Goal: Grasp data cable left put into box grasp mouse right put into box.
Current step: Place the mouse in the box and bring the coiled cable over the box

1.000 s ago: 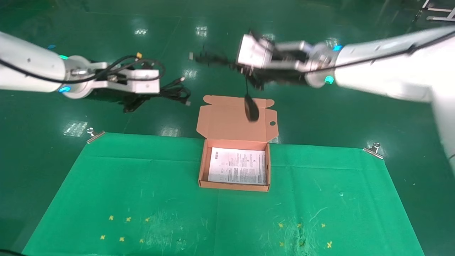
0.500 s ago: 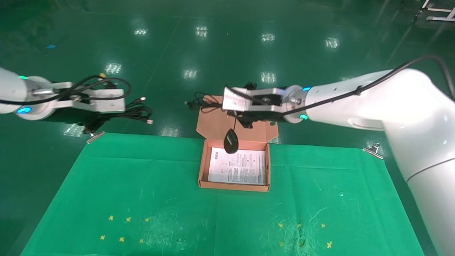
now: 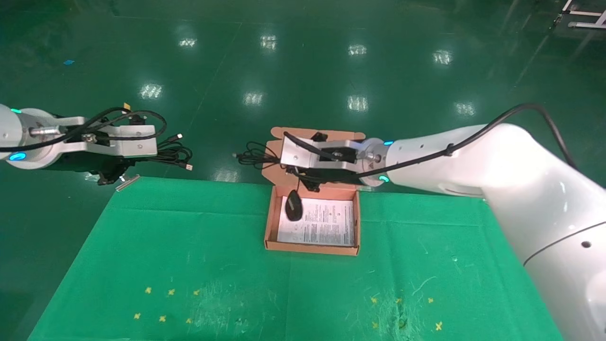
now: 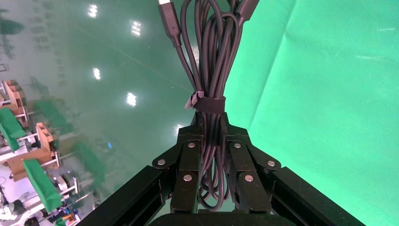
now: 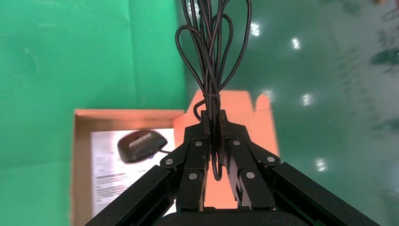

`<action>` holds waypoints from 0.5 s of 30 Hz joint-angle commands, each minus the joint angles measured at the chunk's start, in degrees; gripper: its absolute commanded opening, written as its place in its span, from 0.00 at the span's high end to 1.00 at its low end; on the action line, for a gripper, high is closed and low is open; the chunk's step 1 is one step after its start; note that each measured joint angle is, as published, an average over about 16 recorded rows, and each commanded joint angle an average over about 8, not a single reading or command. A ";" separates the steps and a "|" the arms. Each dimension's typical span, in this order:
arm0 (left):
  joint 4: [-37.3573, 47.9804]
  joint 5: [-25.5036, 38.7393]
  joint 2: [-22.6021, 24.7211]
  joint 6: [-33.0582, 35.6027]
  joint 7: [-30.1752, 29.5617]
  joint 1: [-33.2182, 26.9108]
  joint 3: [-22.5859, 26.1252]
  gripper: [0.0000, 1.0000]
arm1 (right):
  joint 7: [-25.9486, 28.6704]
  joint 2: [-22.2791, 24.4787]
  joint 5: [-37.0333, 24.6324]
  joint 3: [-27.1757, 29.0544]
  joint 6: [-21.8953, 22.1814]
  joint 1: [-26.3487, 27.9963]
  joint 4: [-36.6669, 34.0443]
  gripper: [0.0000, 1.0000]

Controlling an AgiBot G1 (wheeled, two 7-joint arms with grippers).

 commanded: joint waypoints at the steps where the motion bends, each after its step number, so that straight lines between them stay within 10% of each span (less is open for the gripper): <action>1: -0.23 0.10 -0.05 0.05 -0.20 0.05 0.01 1.00 | 1.36 -0.06 1.14 -1.34 0.87 -0.32 -0.20 1.00; 11: -0.37 0.16 -0.09 0.08 -0.32 0.09 0.01 1.00 | 15.22 -0.23 1.39 -11.21 2.18 0.80 -6.73 1.00; 15: -0.41 0.18 -0.11 0.12 -0.32 0.10 0.02 1.00 | 17.27 -0.17 1.54 -13.66 2.59 0.79 -7.17 0.56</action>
